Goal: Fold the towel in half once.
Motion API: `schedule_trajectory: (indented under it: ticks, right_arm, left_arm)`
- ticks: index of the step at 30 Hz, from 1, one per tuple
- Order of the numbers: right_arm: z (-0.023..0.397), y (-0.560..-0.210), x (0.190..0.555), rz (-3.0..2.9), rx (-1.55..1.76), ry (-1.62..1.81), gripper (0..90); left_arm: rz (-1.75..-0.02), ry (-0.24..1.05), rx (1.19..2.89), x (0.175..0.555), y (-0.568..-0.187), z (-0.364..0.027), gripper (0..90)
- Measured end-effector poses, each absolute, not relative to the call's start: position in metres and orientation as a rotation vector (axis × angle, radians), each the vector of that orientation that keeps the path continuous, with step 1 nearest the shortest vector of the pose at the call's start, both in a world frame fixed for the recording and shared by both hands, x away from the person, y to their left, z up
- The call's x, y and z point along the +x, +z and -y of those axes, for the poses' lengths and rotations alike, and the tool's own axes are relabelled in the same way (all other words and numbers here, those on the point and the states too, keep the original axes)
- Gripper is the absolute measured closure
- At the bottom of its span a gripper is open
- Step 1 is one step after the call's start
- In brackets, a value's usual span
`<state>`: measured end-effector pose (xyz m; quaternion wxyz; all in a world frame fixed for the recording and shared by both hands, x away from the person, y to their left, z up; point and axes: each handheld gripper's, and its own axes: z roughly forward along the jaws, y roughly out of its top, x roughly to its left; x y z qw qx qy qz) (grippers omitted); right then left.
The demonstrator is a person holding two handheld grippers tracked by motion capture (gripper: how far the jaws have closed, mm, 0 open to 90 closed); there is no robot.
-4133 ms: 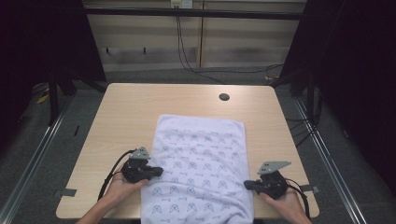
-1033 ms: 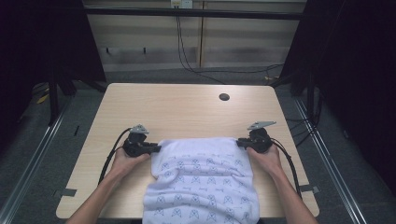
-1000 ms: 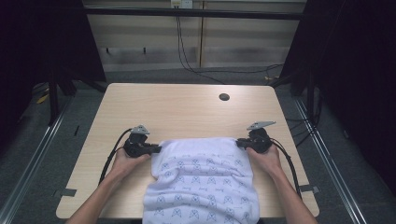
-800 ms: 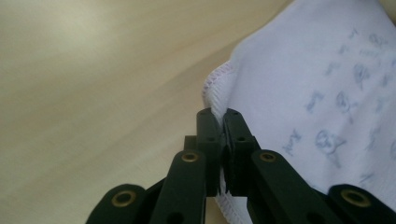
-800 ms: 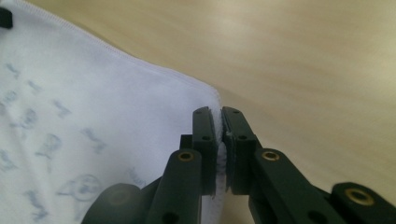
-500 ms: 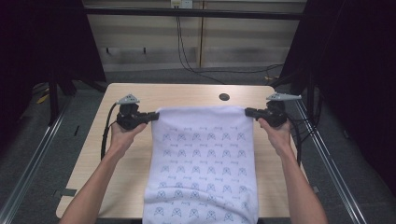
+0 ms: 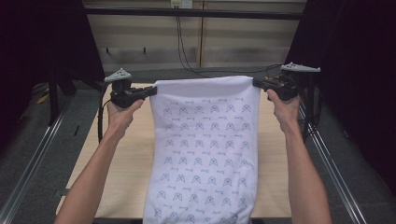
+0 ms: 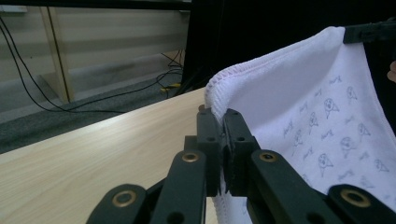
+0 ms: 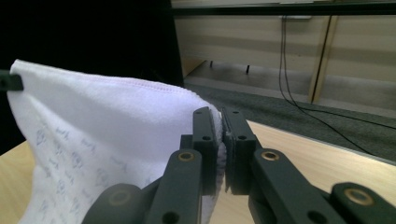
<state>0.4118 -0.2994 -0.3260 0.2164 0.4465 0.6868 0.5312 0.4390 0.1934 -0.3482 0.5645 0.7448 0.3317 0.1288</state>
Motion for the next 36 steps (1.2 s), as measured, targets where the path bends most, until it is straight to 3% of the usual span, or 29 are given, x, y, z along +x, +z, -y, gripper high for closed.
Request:
schedule_trajectory:
  ticks: [7, 24, 31, 36]
  right_arm:
    - [0.295, -0.35, 0.377, -2.046, 1.186, 1.475, 85.2]
    - [0.291, -0.425, 0.223, -2.365, 1.168, 1.438, 85.3]
    - [0.282, -0.481, 0.202, -2.536, 1.292, 1.277, 85.4]
    - [0.278, -0.489, 0.206, -2.556, 1.314, 1.208, 85.3]
  left_arm:
    - [-0.723, 0.256, 1.843, 0.405, -0.369, -0.201, 87.2]
    - [-0.677, -0.002, 1.972, 0.289, -0.442, -0.223, 87.1]
    - [-0.722, -0.14, 2.085, 0.276, -0.478, -0.22, 87.0]
    - [-0.709, -0.162, 2.196, 0.271, -0.492, -0.208, 86.9]
